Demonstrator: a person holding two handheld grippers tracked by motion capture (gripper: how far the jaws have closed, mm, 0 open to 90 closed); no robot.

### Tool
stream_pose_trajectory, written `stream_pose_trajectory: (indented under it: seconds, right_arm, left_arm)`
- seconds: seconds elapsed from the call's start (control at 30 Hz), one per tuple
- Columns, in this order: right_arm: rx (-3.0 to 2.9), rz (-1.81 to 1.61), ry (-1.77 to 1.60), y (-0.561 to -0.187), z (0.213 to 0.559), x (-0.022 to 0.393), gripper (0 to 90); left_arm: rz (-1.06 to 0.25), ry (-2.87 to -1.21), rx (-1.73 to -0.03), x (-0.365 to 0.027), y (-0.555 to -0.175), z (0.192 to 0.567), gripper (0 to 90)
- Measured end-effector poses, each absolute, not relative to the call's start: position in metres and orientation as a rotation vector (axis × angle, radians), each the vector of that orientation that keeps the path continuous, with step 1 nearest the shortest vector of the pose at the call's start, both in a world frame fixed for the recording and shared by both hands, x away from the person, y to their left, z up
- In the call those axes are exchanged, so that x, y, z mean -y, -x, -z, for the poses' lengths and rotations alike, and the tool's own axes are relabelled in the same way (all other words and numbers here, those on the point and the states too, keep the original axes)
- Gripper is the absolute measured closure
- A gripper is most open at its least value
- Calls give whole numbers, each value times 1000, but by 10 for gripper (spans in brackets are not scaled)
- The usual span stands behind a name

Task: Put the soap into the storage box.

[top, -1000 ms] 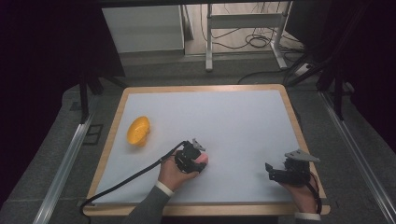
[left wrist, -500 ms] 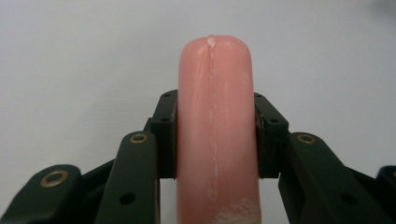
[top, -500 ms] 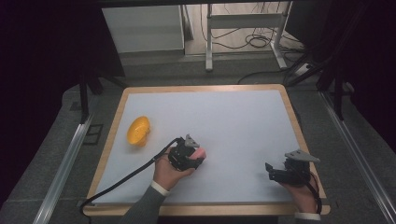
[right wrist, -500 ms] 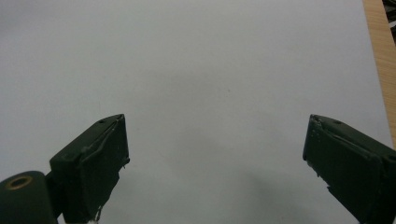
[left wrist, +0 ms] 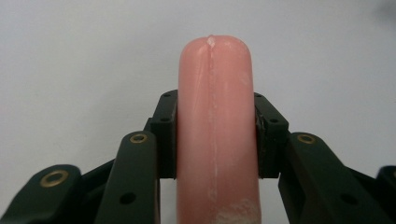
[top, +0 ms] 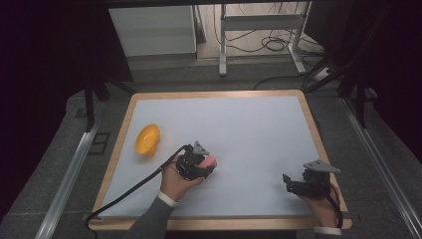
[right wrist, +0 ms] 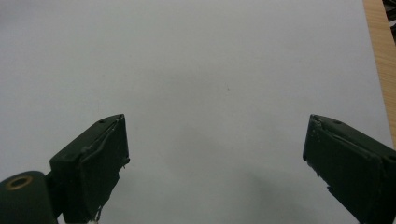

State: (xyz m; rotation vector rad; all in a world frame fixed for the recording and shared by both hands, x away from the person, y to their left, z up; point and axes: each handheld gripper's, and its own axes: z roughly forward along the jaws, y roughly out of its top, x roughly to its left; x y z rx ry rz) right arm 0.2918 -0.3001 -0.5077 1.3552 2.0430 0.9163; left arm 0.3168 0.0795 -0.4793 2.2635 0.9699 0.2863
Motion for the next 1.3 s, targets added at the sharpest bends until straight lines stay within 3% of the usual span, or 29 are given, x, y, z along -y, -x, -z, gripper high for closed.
stream_pose_trajectory:
  seconds: [1.3]
  right_arm:
    - [-2043, -908, -1362, -292, 509, 301, 65]
  left_arm:
    - [-341, -2189, -1092, -130, -331, 462, 602]
